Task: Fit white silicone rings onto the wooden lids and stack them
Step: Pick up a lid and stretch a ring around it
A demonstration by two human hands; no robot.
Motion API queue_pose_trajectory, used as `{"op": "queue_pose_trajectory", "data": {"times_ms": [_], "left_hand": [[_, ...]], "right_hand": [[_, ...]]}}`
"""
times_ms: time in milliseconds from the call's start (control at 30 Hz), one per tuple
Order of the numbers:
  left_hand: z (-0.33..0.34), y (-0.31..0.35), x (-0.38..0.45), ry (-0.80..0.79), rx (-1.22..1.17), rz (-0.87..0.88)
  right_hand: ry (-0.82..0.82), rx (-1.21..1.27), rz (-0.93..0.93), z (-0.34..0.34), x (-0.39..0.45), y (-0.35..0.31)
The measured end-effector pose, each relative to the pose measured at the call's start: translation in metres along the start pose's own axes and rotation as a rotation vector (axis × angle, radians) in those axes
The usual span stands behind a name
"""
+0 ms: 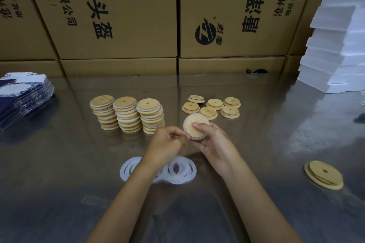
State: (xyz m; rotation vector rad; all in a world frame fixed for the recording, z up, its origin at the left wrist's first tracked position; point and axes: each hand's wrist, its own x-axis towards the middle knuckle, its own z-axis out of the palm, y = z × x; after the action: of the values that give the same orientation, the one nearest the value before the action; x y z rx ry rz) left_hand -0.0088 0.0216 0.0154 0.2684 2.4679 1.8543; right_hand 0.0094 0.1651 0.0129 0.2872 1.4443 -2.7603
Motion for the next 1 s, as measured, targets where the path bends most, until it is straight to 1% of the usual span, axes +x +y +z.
{"op": "queue_pose_trajectory", "data": {"times_ms": [67, 167, 267, 600, 700, 833, 933, 1000], "left_hand": [[-0.002, -0.001, 0.002, 0.053, 0.019, 0.008], [-0.002, -0.001, 0.004, 0.085, 0.047, 0.026], [-0.003, -0.002, 0.005, 0.108, 0.074, 0.039], [-0.01, -0.005, 0.01, 0.128, 0.138, 0.05], [-0.006, -0.007, 0.007, 0.138, 0.157, 0.085], [0.0, -0.01, 0.003, 0.203, 0.239, 0.167], [0.0, -0.009, 0.002, 0.228, 0.222, 0.169], [0.001, -0.008, 0.001, 0.221, 0.259, 0.162]], "right_hand": [[0.007, -0.072, -0.004, -0.001, 0.001, 0.0], [0.04, -0.186, -0.002, 0.0, 0.001, 0.001], [0.05, -0.224, 0.014, 0.002, 0.001, 0.0], [0.041, -0.197, -0.002, 0.002, 0.001, -0.001], [0.061, -0.184, 0.001, 0.0, 0.002, -0.001], [0.06, -0.151, 0.021, -0.002, 0.002, -0.001], [0.045, -0.145, 0.027, -0.002, 0.002, 0.0], [0.036, -0.15, 0.026, -0.001, 0.002, 0.001]]}}
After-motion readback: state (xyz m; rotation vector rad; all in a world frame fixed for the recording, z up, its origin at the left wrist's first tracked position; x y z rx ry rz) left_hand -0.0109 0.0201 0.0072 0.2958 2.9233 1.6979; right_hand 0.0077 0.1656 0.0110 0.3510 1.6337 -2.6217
